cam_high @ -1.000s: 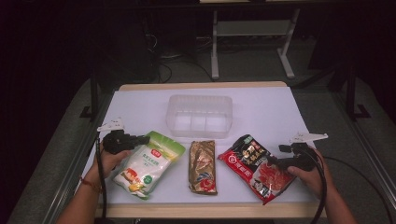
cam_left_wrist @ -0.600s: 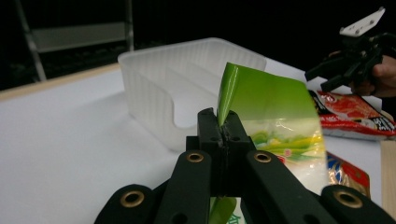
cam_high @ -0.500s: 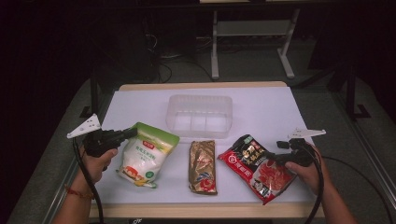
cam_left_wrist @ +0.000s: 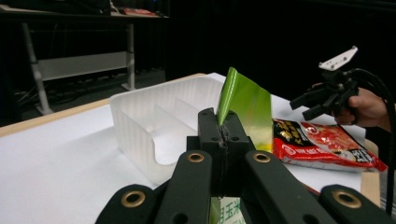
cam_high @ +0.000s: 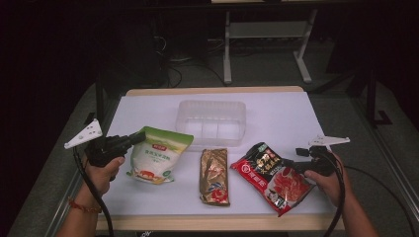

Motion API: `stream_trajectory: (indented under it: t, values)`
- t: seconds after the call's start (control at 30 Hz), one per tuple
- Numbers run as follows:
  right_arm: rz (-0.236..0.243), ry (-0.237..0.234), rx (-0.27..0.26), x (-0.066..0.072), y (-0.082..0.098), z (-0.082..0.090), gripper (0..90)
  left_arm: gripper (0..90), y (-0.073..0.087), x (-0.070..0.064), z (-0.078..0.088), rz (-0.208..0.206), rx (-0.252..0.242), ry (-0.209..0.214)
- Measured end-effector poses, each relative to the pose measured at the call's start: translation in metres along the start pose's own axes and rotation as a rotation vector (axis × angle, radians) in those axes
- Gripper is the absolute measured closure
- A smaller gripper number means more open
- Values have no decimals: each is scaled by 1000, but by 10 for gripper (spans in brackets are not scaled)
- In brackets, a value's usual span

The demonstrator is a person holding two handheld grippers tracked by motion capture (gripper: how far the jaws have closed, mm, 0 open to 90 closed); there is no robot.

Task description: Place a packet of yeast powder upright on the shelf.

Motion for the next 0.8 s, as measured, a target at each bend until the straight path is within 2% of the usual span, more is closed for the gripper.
stream_trajectory:
  t: [0.07,0.13,0.33,0.47,0.57,0.6,0.67,0.73,0.77,0.8]
  values:
    - [1,-2,2,0,0,-1,238,900,-2,-2,0,0,-16,-11]
    - [0,0,9,0,1,-3,237,900,-4,-4,-1,8,-35,13]
    - [4,3,7,1,4,2,238,900,-14,-3,1,44,-92,19]
    - [-14,13,6,-3,5,4,238,900,-25,-4,-1,76,-157,27]
    - [-20,17,2,-4,5,5,237,900,-38,-5,-7,100,-204,24]
    - [-23,17,1,-4,5,5,238,900,-41,-5,-10,92,-202,10]
    - [-22,18,0,-3,5,6,237,900,-47,-6,-16,95,-208,27]
    - [-23,18,-2,-3,5,6,238,900,-53,-5,-23,89,-203,8]
    - [-23,18,-3,-3,5,6,238,900,-57,-4,-26,97,-213,20]
    - [-21,18,-3,-3,5,7,237,900,-60,-4,-28,99,-222,12]
Point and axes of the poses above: each handheld gripper's, and its own axes: z roughly backward along the jaws, y roughly out of its underside, x roughly to its left, the point moved 7 cm from there along -z, roughly forward along the jaws, and after that the axes turned 11 degrees about y, right-handed, at the moved point
